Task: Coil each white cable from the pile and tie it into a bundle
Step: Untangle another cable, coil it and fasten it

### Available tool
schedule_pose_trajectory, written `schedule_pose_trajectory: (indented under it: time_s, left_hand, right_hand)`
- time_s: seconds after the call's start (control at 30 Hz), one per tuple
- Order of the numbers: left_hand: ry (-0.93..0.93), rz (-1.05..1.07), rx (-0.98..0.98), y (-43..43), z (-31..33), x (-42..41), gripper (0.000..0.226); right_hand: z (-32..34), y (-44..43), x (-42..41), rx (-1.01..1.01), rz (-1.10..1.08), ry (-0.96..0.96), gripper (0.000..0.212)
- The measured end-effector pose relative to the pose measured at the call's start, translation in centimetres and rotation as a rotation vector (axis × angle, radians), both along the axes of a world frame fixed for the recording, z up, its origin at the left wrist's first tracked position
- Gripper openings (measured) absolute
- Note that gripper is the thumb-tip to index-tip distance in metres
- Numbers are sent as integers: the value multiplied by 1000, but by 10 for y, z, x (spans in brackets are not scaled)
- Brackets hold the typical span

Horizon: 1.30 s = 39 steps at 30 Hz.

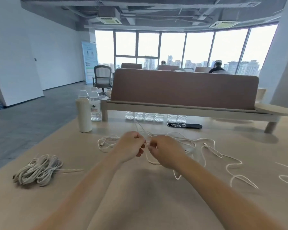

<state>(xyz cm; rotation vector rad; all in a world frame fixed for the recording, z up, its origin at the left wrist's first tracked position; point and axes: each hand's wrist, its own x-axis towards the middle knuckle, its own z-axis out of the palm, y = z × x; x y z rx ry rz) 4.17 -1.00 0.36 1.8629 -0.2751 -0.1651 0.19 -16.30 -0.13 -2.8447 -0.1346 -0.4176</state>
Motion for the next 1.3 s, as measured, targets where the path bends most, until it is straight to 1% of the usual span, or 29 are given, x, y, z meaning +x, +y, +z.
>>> schedule_pose_trajectory:
  time_s: [0.1,0.13,0.2,0.23,0.3,0.37,0.47,0.57,0.67,0.73,0.8,0.87,0.93,1.0,1.07,1.13,1.23,1.3]
  left_hand:
    - [1,-45,46,-33,-6,-3,14]
    - [11,-55,54,-41,-8,-4,14]
    - [37,-76,64,-55,-10,-4,14]
    - [45,-85,75,-61,-12,-5,17]
    - [56,-94,105,-69,-13,-5,20]
    - [64,-103,127,-75,-10,-6,22]
    - [76,-104,140,-80,-3,-6,22]
    - [79,-108,143,-82,0,-5,20]
    - [102,-113,147,-87,1,-8,18]
    - [108,-116,159,-91,1,-10,18]
    - [105,-126,169,-94,0,-10,16]
    - [103,-132,187,-95,-1,-11,14]
    - [96,-122,188,-95,-1,-11,13]
    - [91,-105,164,-95,2,-11,9]
    - [86,-85,119,-96,6,-11,5]
    - [75,-59,55,-97,11,-10,8]
    - [28,0,-62,-98,21,-8,19]
    - [-10,15,-78,-97,28,-6,21]
  right_hand:
    - [-3,-41,-6,31,-141,-9,12]
    - [-6,-53,-7,23,-189,34,15]
    - [-14,-72,-7,-22,-266,173,31]
    - [-18,-78,-7,-47,-278,245,34]
    - [-26,-85,-8,-40,-245,346,31]
    - [-31,-89,-9,15,-195,390,25]
    - [-33,-96,-10,73,-169,328,15]
    - [-27,-105,-7,109,-147,305,16]
    - [-31,-107,-9,93,-34,401,22]
    - [-40,-106,-10,51,-25,419,17]
    - [-45,-107,-10,37,-46,392,11]
    - [-41,-110,-11,42,-39,343,12]
    - [-25,-114,-13,62,-53,233,13]
    - [-6,-119,-14,197,-100,108,14]
    - [12,-125,-14,413,-87,20,15]
    - [26,-129,-15,566,-66,-49,17]
    - [43,-130,-20,609,-72,-110,15]
    - [51,-130,-24,604,-79,-129,17]
